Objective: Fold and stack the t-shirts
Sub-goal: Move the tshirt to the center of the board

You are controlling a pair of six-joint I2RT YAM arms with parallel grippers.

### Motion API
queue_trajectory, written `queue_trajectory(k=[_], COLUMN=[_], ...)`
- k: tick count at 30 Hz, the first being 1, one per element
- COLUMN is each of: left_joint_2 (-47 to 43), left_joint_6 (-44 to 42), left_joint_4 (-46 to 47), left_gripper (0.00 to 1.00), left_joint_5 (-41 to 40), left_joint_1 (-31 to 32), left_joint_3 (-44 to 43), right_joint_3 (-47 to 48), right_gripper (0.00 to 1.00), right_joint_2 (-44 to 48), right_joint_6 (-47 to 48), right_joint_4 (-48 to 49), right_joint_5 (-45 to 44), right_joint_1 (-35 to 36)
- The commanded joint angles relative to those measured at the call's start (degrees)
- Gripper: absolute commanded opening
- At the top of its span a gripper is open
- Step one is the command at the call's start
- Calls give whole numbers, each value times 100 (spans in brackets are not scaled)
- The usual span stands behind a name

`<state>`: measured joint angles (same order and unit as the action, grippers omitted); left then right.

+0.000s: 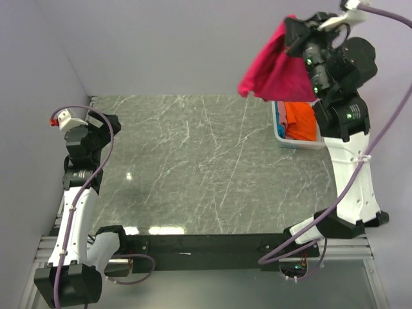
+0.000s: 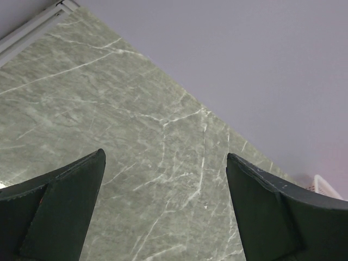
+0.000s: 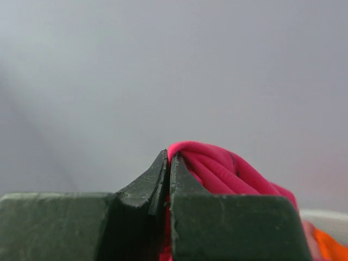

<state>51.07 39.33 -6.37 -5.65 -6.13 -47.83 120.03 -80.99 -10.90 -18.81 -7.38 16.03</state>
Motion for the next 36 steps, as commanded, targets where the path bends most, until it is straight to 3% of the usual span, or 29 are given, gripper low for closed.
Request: queue_trajectory(k=[1,5,10,14,17,20,22,25,26,30,31,36], left_joint_2=[-246,-194,-44,17,70,131,263,535,710,1298,1457,2661], left_joint_6=[224,435,549,584,602,646,646,672,716,769,743,497], left_joint_4=[286,-109,-426,-461,-435,-312,-268,-216,-128,101,49,-216], left_gripper=[99,100,99,99,99,99,99,99,99,99,99,100], left_joint_5=[56,-226,-445,-481,-463,-332,-165,342,502,961,795,766], left_joint_1=[15,15,15,15,15,15,15,7,33,575,795,1955], left_joint_3=[20,-208,-349,-376,-367,-306,-314,-323,-306,-261,-383,-806], right_joint_3=[942,1286,1472,357,-478,-1505,-2288,-2756,-2922,-3730,-3898,-4838], right_gripper=[0,0,0,0,0,1,6,25,35,53,63,67], right_joint_2=[-671,-1269,-1613,-1131,-857,-795,-1048,-1628,-1709,-1464,-1246,-638], right_joint_6=[500,790,984,826,625,-34,-699,-1336,-1380,-1380,-1398,-1293], right_joint_4=[-491,-650,-1317,-994,-905,-862,-914,-1388,-1484,-1267,-1118,-993], right_joint_5=[209,403,1123,827,-147,-476,-196,-176,-255,-677,-703,-1064], right_joint_1=[610,1602,2009,2000,1922,1439,757,43,-12,110,154,742])
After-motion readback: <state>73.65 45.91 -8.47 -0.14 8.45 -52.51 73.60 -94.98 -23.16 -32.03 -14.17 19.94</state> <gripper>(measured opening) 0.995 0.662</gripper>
